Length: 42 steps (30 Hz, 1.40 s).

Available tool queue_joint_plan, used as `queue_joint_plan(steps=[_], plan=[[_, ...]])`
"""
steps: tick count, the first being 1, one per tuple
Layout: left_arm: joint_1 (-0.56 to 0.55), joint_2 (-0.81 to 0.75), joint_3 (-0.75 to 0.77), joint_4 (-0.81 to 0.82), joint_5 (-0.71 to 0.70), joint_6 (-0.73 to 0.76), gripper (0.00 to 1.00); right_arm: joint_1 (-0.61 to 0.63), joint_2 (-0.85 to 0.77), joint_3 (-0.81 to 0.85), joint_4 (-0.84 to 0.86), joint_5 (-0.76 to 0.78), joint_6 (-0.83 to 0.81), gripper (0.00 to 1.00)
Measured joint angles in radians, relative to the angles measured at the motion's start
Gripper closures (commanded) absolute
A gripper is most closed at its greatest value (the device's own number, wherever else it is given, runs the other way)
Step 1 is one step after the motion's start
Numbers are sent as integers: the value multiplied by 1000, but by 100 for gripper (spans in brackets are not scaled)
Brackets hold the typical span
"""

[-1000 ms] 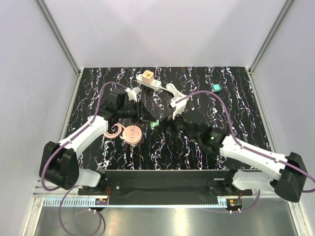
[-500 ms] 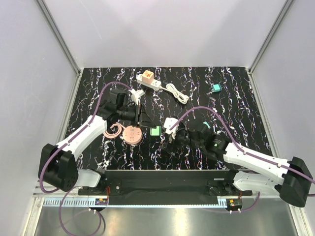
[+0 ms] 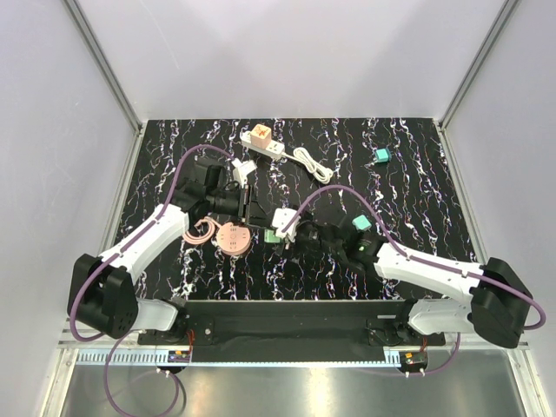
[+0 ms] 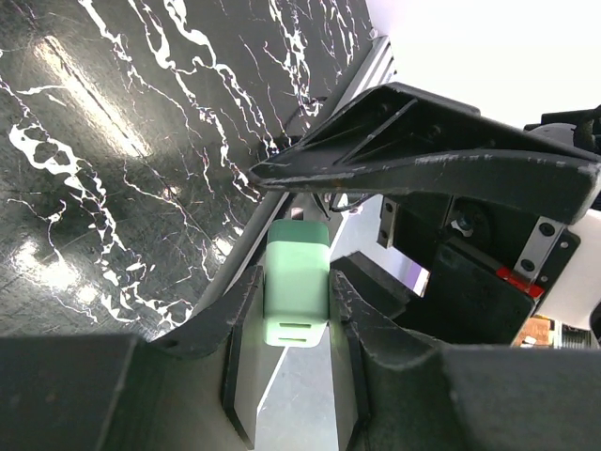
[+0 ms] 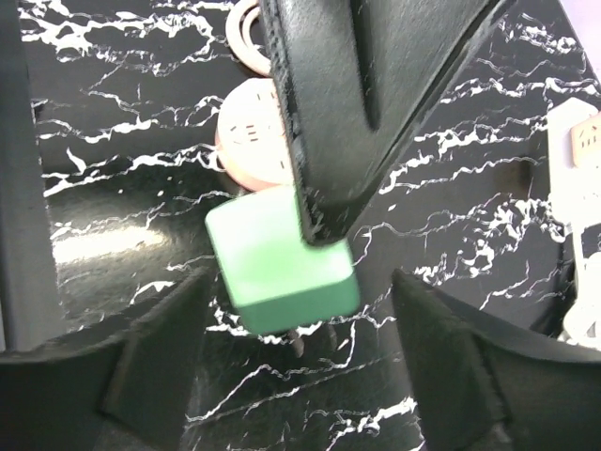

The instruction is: Insert the plug

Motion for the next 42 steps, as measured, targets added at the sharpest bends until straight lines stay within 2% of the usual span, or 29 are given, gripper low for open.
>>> queue_joint_plan(steps=[1,2,5,6,10,13,17,18,19,20,21,24,25,28,29,32,37,42], plan=[[0,0,-2,0,1,1,98,0,6,3,3,0,-5,29],[0,0,-5,0,2,3,94,1,13,8,8,1,-13,52],[4,2,-10,1,-2,8,76,10,26,11,12,-2,-32,77],[5,2,-10,-2,-3,8,66,10,27,11,12,-2,-32,82],[4,6,-10,-1,-2,12,51,10,27,5,31,2,-27,96],[0,6,-10,-4,0,18,49,10,27,2,78,9,-23,100],[-2,6,-11,-4,1,19,53,10,27,-11,114,19,-8,100],[-2,5,-13,-4,1,18,59,10,27,-15,121,21,-3,100],[-2,5,-15,-3,3,16,78,10,27,-17,125,23,1,100],[-2,3,-18,-2,11,9,93,10,27,-19,124,24,7,100],[-2,-1,-20,-2,10,20,100,10,30,-22,126,23,16,99],[-3,-10,-24,-6,-3,24,100,13,32,-24,130,26,37,61],[-4,-14,-24,-11,-10,25,100,14,33,-24,131,29,52,39],[-6,-25,-19,-62,-62,39,100,16,32,-23,128,46,116,17],[-6,-26,-12,-94,-91,50,100,15,30,-23,126,54,137,13],[-6,-26,33,-203,-200,89,100,14,-2,-26,114,54,203,10],[6,-11,174,-377,-438,166,100,14,-161,-79,111,85,319,2],[32,39,306,-521,-738,231,100,8,-243,-109,101,299,387,0]])
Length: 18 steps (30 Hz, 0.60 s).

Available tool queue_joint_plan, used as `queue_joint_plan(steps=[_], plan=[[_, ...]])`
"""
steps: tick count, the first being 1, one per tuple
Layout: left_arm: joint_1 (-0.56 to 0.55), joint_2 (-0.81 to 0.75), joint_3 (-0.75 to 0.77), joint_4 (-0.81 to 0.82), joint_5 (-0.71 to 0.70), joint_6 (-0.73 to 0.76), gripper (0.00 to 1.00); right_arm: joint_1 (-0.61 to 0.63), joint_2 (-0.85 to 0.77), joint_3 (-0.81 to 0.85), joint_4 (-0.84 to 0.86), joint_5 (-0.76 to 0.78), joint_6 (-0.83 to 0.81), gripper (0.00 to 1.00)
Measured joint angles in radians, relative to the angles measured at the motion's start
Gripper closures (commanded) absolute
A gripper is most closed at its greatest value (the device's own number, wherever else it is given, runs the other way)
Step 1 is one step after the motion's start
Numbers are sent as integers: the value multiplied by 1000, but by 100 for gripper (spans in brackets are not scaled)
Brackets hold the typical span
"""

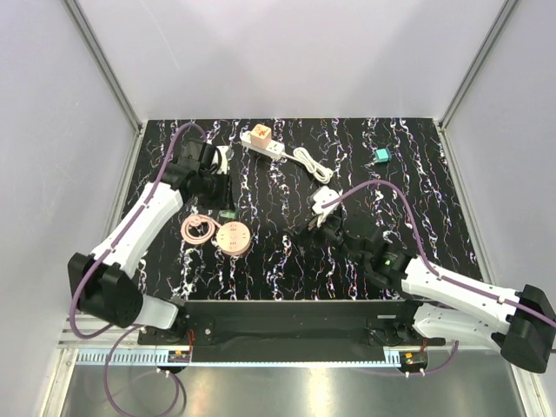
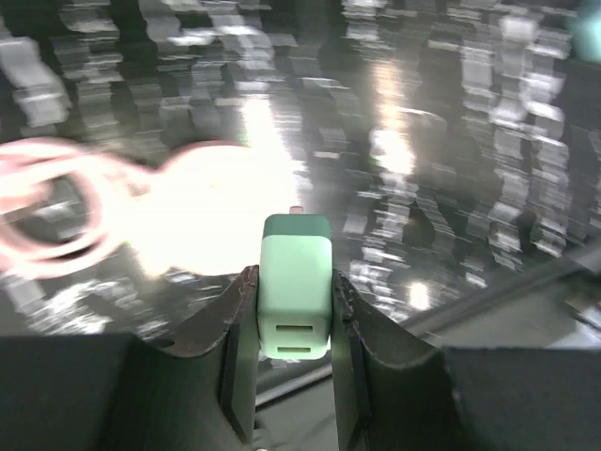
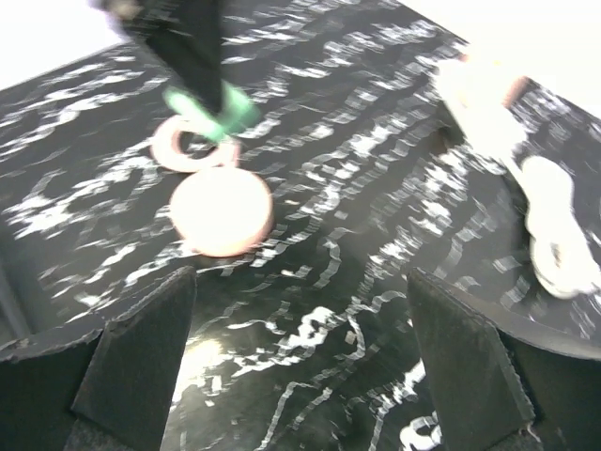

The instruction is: Insert the plug

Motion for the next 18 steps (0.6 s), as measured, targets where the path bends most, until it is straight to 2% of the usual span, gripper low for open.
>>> queue_joint_plan(steps=[4,7,11,18], plan=[[24,79,34,-68,-154,28,100,-11,3,0,-44,76,50,1],[34,152,34,-102,-207,34,100,-12,25,12,-67,97,104,1],[37,231,33,-122,-238,35,100,-13,74,43,-84,98,158,0],[38,253,33,-122,-237,34,100,-15,118,52,-87,111,187,0]])
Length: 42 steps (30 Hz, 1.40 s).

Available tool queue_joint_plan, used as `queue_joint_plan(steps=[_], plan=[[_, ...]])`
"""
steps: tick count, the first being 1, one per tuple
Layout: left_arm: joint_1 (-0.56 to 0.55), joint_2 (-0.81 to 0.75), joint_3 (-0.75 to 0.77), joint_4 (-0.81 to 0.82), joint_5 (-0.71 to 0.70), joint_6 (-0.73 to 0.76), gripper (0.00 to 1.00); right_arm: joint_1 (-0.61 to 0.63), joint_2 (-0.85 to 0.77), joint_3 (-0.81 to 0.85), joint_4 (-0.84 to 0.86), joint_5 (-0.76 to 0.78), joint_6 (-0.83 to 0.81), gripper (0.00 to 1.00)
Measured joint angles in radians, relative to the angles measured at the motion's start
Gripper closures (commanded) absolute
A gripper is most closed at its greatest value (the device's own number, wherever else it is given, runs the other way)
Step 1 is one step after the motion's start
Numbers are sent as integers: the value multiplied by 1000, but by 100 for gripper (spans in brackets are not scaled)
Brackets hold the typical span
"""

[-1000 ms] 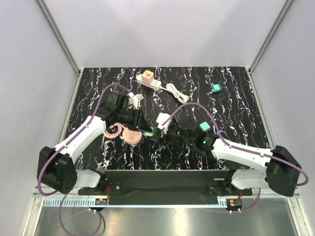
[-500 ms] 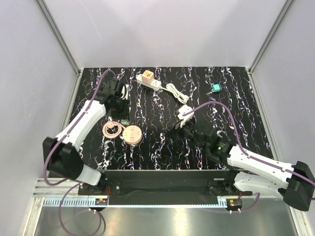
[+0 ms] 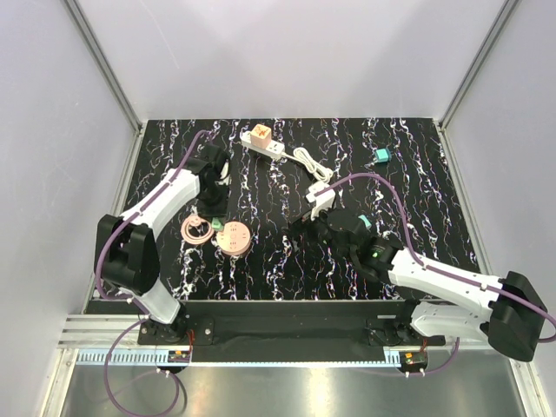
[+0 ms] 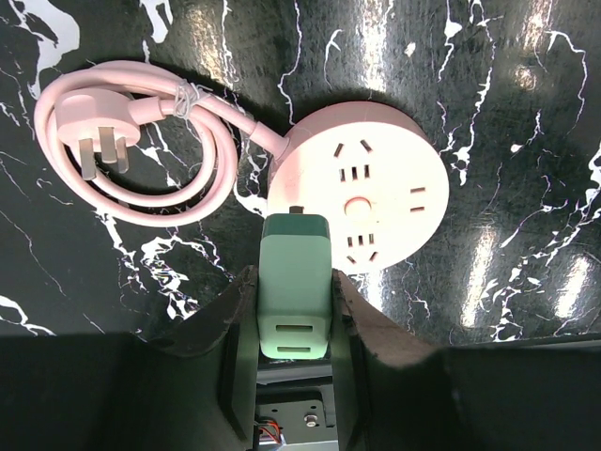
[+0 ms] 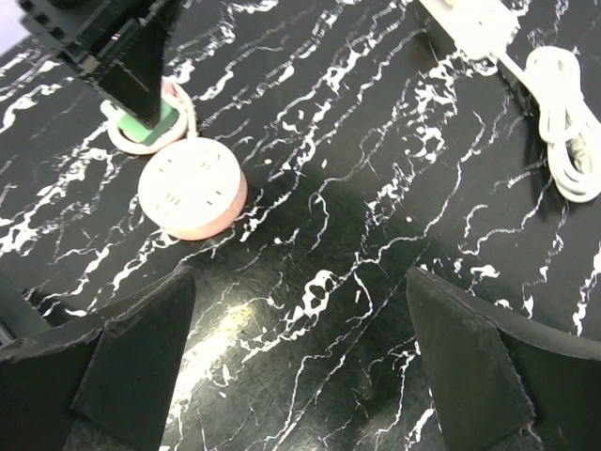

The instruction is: Insert the plug

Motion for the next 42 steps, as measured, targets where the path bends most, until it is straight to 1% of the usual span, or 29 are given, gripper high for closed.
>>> queue_joint_plan(steps=[16,36,42], plan=[[0,24,-83,9,76,0,100,-18,11,0,-7,10,20,0],[22,58,-54,-6,90,0,100,-20,16,0,-15,-6,22,0],[33,74,-29,-9,65,8,100,-21,32,0,-16,-11,23,0]])
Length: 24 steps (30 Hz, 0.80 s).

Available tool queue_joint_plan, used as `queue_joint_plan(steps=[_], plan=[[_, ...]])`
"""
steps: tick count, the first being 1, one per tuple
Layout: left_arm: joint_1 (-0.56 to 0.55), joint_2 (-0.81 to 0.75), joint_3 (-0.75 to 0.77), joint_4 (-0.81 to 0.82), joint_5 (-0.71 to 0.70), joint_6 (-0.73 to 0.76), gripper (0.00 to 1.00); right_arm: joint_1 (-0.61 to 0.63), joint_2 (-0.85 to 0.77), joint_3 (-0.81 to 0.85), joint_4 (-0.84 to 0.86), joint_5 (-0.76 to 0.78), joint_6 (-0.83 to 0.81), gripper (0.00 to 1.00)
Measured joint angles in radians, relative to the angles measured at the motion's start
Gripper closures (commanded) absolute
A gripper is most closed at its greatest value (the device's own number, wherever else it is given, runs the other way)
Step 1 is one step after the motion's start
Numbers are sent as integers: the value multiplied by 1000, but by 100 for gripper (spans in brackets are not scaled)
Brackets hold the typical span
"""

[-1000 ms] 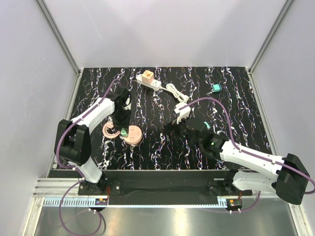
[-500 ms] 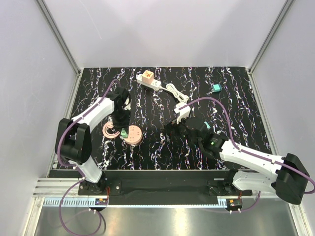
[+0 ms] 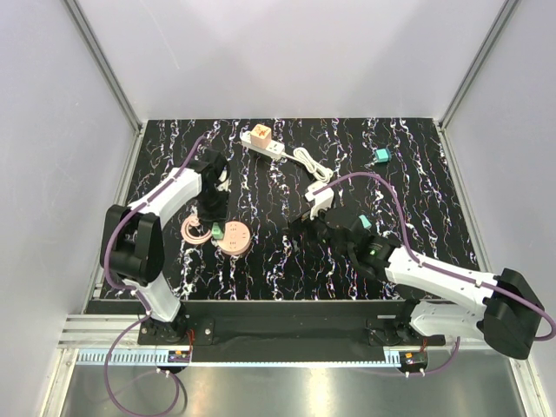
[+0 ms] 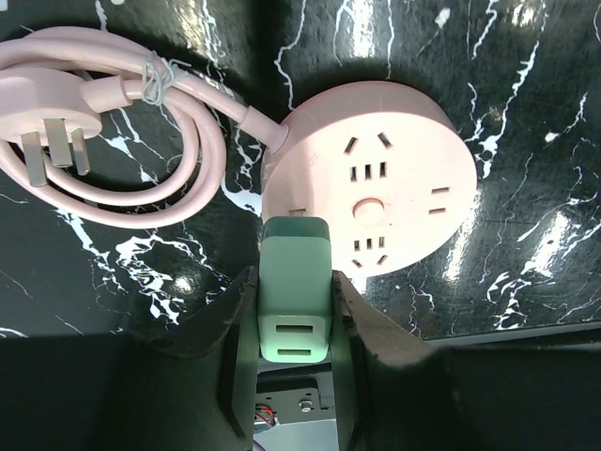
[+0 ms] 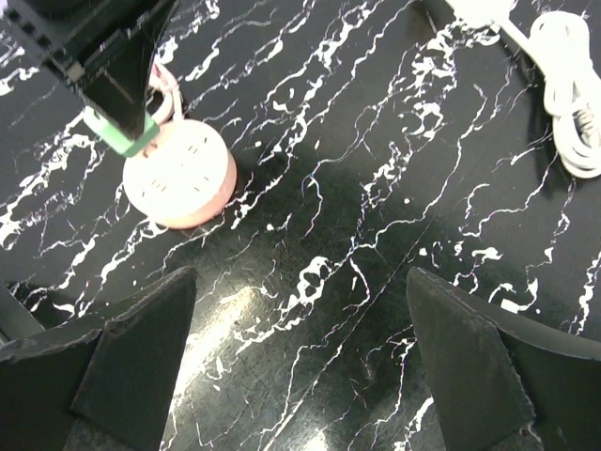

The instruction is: Insert the plug

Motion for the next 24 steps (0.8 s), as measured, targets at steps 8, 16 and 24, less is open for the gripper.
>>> queue_joint_plan(steps=[8,16,24], plan=[[12,15,16,-1,-6,7,100,-3,19,0,-5,-6,6,0],[12,15,8,8,2,2,100,-3,19,0,-5,-6,8,0],[12,10,-44,64,4,-16,100,-5,20,0,-5,-6,8,0]])
